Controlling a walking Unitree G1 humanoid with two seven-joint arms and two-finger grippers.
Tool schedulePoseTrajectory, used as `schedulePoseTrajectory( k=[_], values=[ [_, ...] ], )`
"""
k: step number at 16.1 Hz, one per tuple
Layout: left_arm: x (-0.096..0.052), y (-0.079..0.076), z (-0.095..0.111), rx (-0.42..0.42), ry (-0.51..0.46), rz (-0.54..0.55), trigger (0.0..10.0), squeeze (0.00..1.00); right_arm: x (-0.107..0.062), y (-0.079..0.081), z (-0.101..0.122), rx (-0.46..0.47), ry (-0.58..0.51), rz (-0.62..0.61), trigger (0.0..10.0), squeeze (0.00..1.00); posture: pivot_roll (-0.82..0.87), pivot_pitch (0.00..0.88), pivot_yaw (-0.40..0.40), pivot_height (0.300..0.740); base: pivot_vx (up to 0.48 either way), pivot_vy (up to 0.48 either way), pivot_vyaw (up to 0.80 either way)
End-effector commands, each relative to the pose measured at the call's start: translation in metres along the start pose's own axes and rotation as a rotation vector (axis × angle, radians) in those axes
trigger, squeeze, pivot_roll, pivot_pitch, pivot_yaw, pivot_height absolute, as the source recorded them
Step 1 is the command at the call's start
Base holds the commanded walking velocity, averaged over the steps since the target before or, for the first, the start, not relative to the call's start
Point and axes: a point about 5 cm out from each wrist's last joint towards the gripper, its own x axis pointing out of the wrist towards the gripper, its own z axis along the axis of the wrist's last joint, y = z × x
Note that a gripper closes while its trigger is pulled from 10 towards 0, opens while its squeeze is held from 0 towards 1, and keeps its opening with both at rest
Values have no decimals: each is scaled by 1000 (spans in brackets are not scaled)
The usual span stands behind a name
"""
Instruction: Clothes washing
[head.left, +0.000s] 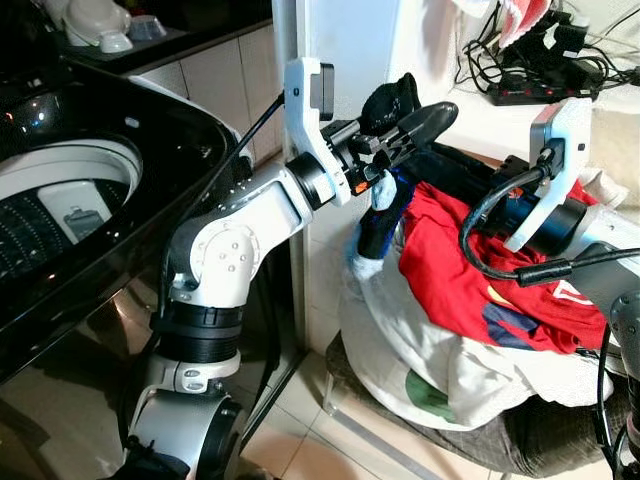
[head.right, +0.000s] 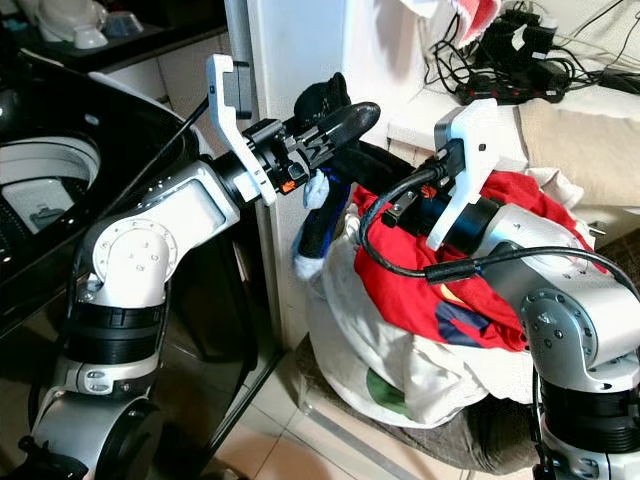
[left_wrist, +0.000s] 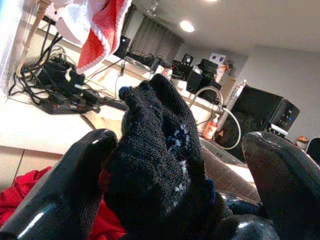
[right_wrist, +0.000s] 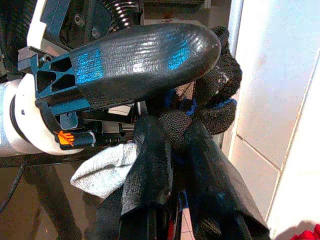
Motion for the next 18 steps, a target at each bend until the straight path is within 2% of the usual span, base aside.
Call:
schedulePoseTrajectory(
  k=[1,2,3,5,8,10,12,15,18],
  values=[
    [0,-1,5,22,-9,2,10000,0,2,4,7,-25,-19,30,0,0,-46,0,23,740,0,0,0],
    [0,0,6,22,-15,8,10000,0,2,4,7,-25,-19,31,0,0,-46,0,23,740,0,0,0],
    [0,2,9,21,-35,22,3882,0,2,4,7,-25,-18,31,0,0,-47,0,23,740,0,0,0],
    [-1,4,14,1,-68,27,0,0,2,4,7,-24,-17,35,0,0,-47,0,23,740,0,0,0],
    [-1,2,11,-1,-51,15,0,0,2,4,6,-23,-16,36,0,0,-47,0,22,740,0,0,0],
    [-1,1,7,-33,-13,7,0,0,2,4,6,-23,-16,37,0,0,-48,0,22,740,0,0,0],
    [-1,2,3,-2,14,30,0,0,2,4,6,-25,-17,37,0,0,-49,0,23,740,0,0,0],
    [-1,4,3,4,8,40,0,0,2,4,6,-25,-17,36,0,0,-49,0,22,740,0,0,0],
    [-4,5,4,-27,-10,32,0,0,2,4,6,-23,-17,34,0,0,-48,0,21,740,0,0,0]
  ],
)
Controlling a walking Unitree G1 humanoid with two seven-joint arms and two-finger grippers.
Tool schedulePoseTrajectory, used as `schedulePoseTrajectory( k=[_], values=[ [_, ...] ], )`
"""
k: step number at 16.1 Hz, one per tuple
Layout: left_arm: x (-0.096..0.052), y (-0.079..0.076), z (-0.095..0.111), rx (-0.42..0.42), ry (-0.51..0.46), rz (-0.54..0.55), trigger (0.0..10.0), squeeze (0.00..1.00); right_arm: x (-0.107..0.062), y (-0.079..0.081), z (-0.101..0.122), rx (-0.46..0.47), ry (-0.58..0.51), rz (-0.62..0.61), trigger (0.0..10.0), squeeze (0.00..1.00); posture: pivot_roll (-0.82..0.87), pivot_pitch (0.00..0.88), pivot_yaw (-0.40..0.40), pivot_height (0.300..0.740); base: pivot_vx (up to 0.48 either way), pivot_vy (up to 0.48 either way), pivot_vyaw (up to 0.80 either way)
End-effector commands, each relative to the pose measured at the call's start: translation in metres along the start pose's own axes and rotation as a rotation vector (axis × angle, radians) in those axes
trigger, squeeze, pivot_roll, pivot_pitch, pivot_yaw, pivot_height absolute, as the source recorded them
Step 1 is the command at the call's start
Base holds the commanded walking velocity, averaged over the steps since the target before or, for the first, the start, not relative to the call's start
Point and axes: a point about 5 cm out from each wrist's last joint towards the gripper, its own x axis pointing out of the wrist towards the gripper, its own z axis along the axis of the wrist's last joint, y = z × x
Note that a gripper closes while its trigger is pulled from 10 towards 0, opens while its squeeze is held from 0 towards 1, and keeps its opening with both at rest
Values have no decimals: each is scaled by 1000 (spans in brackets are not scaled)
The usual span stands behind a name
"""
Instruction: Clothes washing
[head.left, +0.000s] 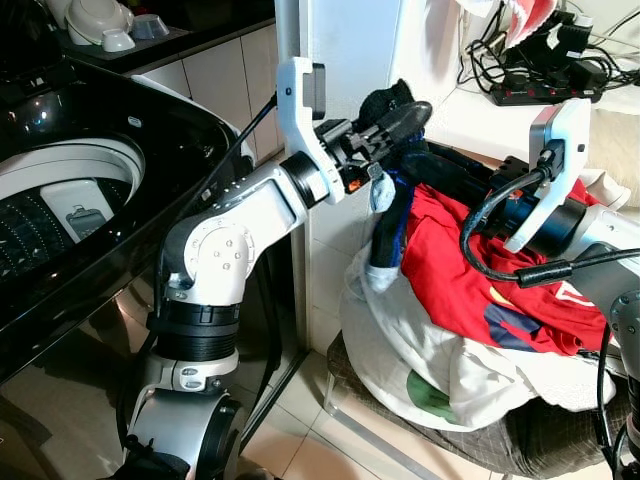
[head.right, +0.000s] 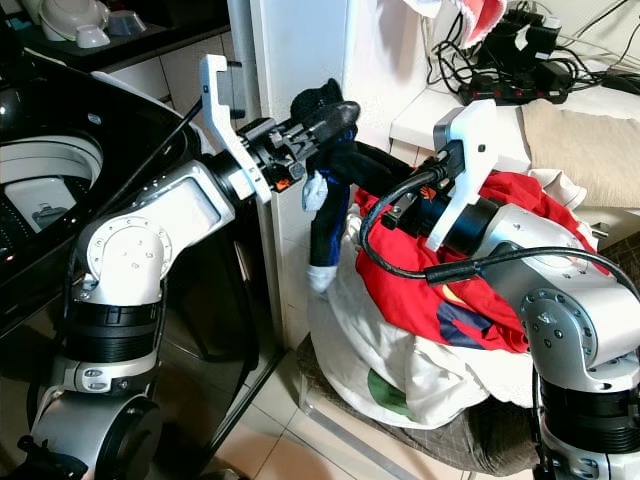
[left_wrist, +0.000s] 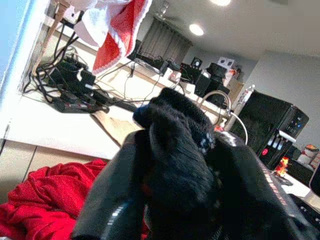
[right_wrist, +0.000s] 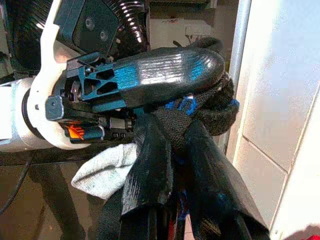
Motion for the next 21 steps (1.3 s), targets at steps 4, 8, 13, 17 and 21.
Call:
schedulePoseTrajectory(
  k=[4,8,13,17,21],
  values=[
    [0,1,5,10,-37,4,0,0,2,3,5,-24,-15,17,0,0,-48,0,23,740,0,0,0],
    [0,4,10,21,-74,24,0,0,1,3,5,-31,-13,12,0,0,-50,0,26,740,0,0,0],
    [0,7,14,29,-101,42,0,0,2,1,5,-50,-8,-13,10000,1000,-50,0,28,740,0,0,0],
    [-18,51,55,329,-154,407,0,0,2,3,5,-92,13,-13,10000,0,-57,0,38,740,0,0,0],
    [-64,89,120,1160,10,847,4157,0,7,9,4,-114,21,5,10000,0,-56,0,48,740,0,0,0]
  ],
)
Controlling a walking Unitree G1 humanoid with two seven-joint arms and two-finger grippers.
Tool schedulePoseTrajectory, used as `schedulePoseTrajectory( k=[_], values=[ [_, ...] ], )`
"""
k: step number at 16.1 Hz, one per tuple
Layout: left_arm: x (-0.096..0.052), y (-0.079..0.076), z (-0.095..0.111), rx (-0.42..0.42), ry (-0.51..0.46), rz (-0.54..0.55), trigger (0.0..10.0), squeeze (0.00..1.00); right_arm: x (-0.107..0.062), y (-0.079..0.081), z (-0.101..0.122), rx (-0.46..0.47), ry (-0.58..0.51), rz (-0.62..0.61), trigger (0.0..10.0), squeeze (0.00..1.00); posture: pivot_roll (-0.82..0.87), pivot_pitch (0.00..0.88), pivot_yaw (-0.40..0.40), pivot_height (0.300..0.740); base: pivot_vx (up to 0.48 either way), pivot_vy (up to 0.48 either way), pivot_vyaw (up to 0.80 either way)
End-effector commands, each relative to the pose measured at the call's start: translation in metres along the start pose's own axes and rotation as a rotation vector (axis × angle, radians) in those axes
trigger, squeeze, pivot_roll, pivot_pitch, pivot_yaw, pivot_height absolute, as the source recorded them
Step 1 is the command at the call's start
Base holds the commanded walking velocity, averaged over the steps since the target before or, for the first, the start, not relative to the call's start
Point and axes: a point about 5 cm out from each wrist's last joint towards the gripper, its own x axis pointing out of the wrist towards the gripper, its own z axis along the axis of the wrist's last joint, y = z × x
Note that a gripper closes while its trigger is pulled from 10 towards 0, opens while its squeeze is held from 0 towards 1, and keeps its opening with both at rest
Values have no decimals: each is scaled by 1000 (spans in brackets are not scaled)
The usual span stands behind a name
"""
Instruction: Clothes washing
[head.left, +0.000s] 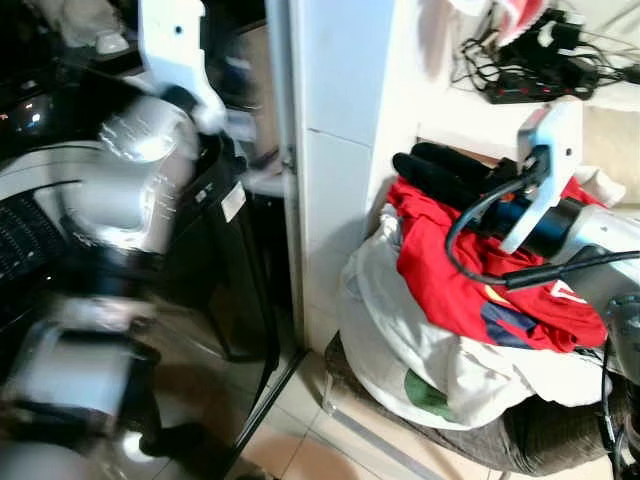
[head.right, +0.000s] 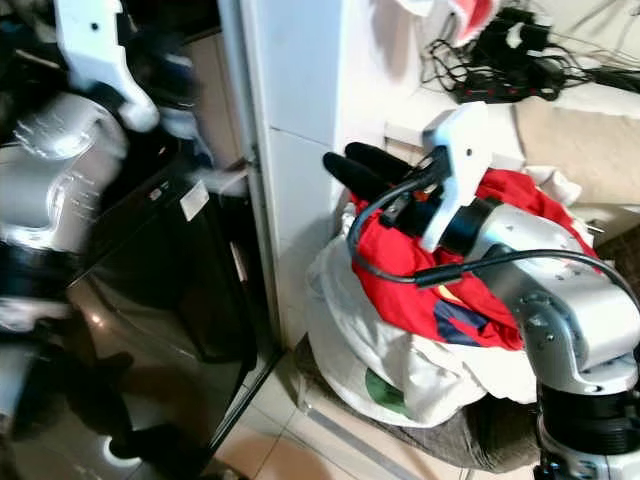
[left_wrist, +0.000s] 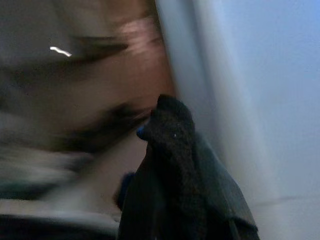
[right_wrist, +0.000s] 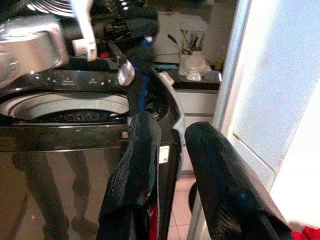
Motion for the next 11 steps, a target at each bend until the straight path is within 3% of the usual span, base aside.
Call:
schedulePoseTrajectory(
  k=[1,2,3,4,5,6,11],
  values=[
    [3,18,1,183,3,75,10000,0,4,4,6,-33,-9,8,10000,0,-58,0,52,740,0,0,0],
    [4,22,-2,212,25,82,10000,0,7,5,6,-33,-8,10,10000,0,-58,0,53,740,0,0,0],
    [4,28,-17,319,111,49,10000,0,15,12,5,-45,9,36,10000,0,-57,0,55,740,0,0,0],
    [2,32,-31,380,177,18,10000,275,24,20,4,-56,16,66,10000,0,-56,0,55,740,0,0,0],
    [0,35,-45,393,233,19,10000,1000,33,29,5,-59,6,103,10000,0,-56,0,56,740,0,0,0],
    [-1,39,-58,416,299,25,10000,1000,41,37,6,-60,-4,140,10000,0,-57,0,56,740,0,0,0],
    [-6,43,-80,406,413,13,10000,1000,49,44,6,-63,-4,176,10000,0,-55,0,54,740,0,0,0]
  ],
)
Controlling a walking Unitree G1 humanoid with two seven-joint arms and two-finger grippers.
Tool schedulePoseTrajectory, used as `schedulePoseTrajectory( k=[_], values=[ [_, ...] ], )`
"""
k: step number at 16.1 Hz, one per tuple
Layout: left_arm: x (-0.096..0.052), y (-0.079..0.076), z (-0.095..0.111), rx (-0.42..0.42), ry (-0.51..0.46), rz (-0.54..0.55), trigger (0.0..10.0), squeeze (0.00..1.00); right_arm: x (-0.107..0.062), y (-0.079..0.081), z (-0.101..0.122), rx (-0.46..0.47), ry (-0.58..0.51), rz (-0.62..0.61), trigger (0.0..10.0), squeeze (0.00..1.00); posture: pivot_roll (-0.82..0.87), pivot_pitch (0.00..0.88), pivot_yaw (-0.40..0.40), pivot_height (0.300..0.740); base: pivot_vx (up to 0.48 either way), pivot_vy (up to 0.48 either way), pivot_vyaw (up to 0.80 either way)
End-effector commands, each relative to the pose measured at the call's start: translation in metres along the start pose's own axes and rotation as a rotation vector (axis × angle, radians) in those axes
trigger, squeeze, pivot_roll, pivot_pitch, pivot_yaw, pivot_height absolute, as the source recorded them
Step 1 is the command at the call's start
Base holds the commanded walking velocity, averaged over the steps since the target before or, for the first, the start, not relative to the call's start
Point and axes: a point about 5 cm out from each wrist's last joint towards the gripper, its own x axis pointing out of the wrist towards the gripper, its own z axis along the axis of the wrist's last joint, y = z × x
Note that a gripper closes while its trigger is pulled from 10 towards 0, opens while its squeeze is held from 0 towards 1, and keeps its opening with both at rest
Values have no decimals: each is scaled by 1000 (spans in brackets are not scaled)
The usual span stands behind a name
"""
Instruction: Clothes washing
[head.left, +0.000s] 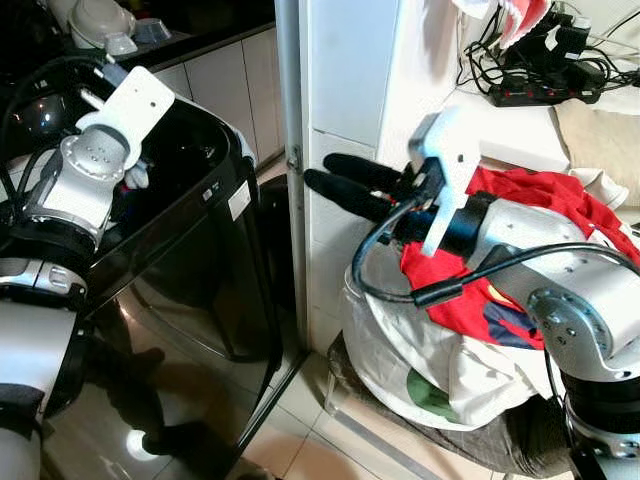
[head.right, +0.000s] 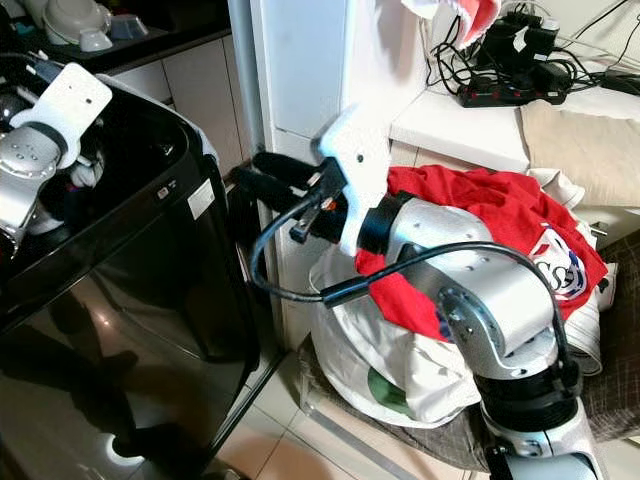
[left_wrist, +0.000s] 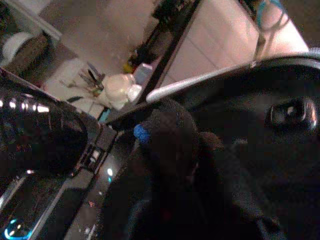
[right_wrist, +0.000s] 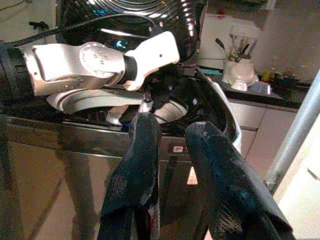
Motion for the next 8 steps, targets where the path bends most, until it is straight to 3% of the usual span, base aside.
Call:
schedulePoseTrajectory(
  k=[1,5,6,7,8],
  values=[
    [1,7,4,4,-3,19,10000,1000,1,1,3,-19,-1,1,10000,0,-54,0,55,740,0,0,0],
    [0,13,-1,1,12,44,10000,1000,-2,-3,0,-22,17,-19,10000,0,-54,0,56,740,0,0,0],
    [0,15,1,34,-8,63,10000,1000,-4,-7,-4,-22,43,-57,10000,0,-54,0,56,740,0,0,0],
    [0,10,3,-39,-38,30,10000,1000,-7,-18,-11,-31,94,-149,10000,0,-54,0,56,740,0,0,0],
    [-1,9,5,-36,-56,40,10000,1000,-10,-31,-19,-49,146,-255,10000,0,-56,0,56,740,0,0,0]
  ],
)
